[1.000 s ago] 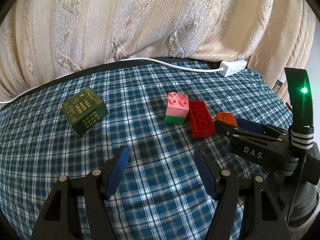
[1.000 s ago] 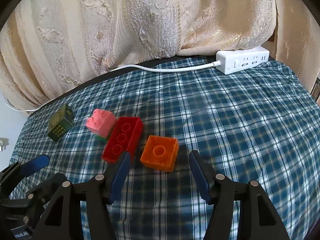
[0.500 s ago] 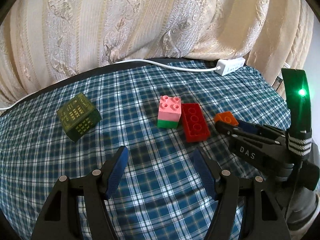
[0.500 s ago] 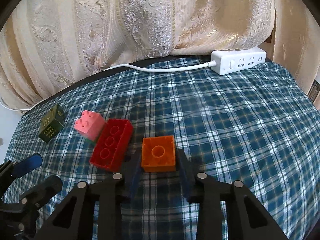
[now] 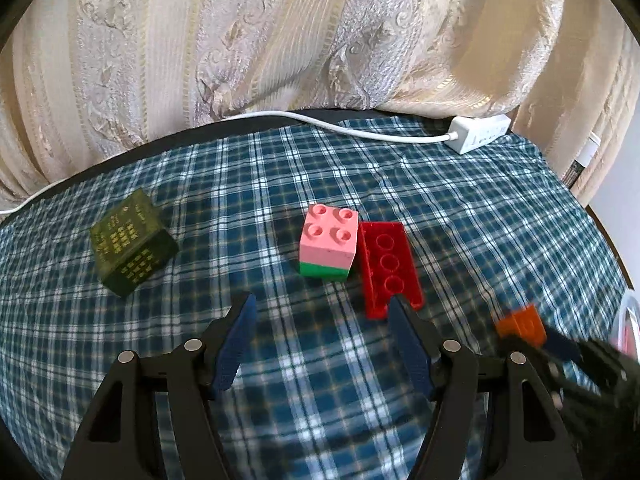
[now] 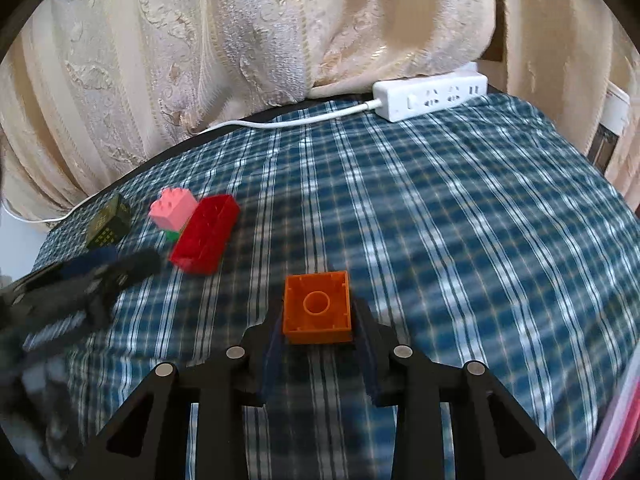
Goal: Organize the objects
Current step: 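Grasp the pink-on-green stacked brick with the left tool while the right tool holds the orange brick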
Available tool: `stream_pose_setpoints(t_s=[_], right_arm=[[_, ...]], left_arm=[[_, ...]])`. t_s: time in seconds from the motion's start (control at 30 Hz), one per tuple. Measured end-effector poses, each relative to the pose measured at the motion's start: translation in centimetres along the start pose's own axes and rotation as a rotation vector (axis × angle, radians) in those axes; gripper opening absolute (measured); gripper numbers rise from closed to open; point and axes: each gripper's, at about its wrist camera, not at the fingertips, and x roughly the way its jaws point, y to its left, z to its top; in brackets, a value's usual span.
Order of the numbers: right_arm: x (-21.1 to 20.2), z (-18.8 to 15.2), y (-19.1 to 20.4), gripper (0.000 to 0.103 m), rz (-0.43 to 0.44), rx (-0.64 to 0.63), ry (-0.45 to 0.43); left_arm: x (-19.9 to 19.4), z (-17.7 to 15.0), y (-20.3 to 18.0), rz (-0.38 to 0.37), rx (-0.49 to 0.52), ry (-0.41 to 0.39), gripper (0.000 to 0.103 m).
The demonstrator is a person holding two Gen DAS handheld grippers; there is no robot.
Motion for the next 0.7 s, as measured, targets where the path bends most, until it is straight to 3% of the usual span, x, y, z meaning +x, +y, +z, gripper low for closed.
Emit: stream_pose_setpoints(t_s=[0.4, 0.7], right_arm=[[-1.0, -1.4, -0.5, 0.036, 0.048, 0.021, -0.029], [-1.2, -1.3, -0.4, 0.035, 0.059, 0.013, -0.032]], left_arm=[[2.1, 1.4, 0.4, 0.074, -0.031, -0.010, 0.069], [2.8, 2.0, 0.2, 0.048, -0.073, -0.026, 0.069]])
